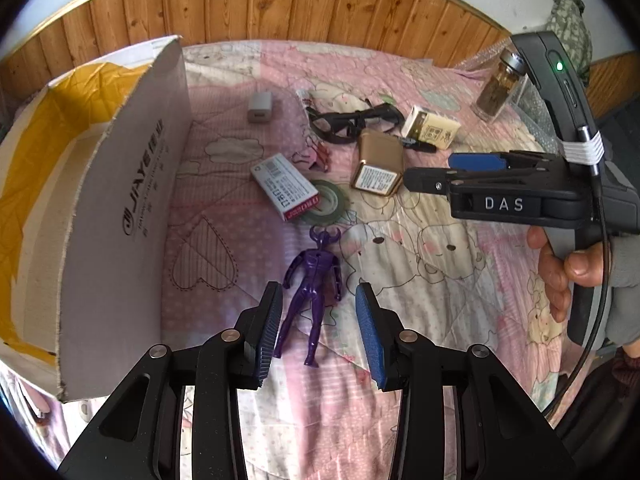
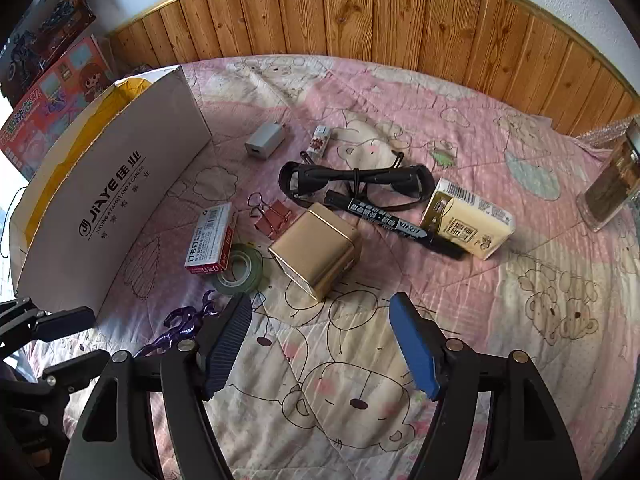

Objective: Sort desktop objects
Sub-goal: 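Lift the purple figure with the left tool while the right tool lifts the gold tin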

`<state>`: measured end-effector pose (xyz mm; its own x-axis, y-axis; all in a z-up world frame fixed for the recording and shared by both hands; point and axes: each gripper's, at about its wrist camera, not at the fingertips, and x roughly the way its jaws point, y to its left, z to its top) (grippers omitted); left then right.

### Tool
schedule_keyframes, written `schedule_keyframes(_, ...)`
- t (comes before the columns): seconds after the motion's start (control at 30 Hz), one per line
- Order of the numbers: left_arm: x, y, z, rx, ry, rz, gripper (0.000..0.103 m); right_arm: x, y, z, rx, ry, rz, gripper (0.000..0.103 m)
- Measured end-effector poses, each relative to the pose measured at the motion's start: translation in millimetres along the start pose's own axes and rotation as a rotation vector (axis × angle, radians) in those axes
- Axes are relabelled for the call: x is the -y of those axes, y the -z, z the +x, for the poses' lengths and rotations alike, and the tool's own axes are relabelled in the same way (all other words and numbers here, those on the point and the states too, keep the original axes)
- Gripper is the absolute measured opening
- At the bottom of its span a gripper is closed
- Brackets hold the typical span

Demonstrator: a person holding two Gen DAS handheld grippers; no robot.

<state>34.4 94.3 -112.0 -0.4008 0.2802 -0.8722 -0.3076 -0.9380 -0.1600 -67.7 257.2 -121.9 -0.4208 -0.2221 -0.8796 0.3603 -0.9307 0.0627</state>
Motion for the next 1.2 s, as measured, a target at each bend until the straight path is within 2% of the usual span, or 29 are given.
schedule_keyframes(0.13, 1.1, 6.6, 22.6, -0.048, -0.007, 0.015, 0.041, 1.9, -5.2, 13.6, -0.011, -0.035, 0.045, 0.078)
schedule_keyframes(0.37, -4.2, 17.2, 58.9, -0.105, -0.05, 0.024, 0.042, -3.0, -23.0, 47.0, -0.033, -0.028, 0.109, 0.078)
schedule_keyframes(0.47, -3.9, 17.8, 59.8, -0.058, -0.054, 0.046, 0.041, -1.0, -26.3, 61.2, -0.04, -0.007, 0.114, 0.077)
schedule_keyframes(0.5, -3.9, 17.1, 59.2, -0.049, -0.046, 0.051, 0.04, 2.7, -24.9, 66.3, -0.054, -0.01, 0.115, 0.074)
schedule_keyframes(0.53, -4.5, 16.1, 58.2, -0.041, -0.033, 0.052, 0.034, 5.1, -23.8, 71.0, -0.068, -0.03, 0.123, 0.062)
schedule_keyframes(0.57, -5.0, 15.1, 57.5, -0.04, -0.018, 0.053, 0.03, 9.8, -21.7, 73.8, -0.079, -0.053, 0.142, 0.061)
schedule_keyframes(0.77, -13.6, 8.4, 35.8, 0.012, 0.027, 0.026, 0.028, 20.0, -22.5, 66.1, -0.069, -0.08, 0.176, 0.056)
schedule_keyframes(1.2, -27.7, -9.9, -4.4, 0.122, 0.008, -0.043, 0.028, 5.6, -10.3, 27.3, -0.024, -0.123, 0.176, 0.051)
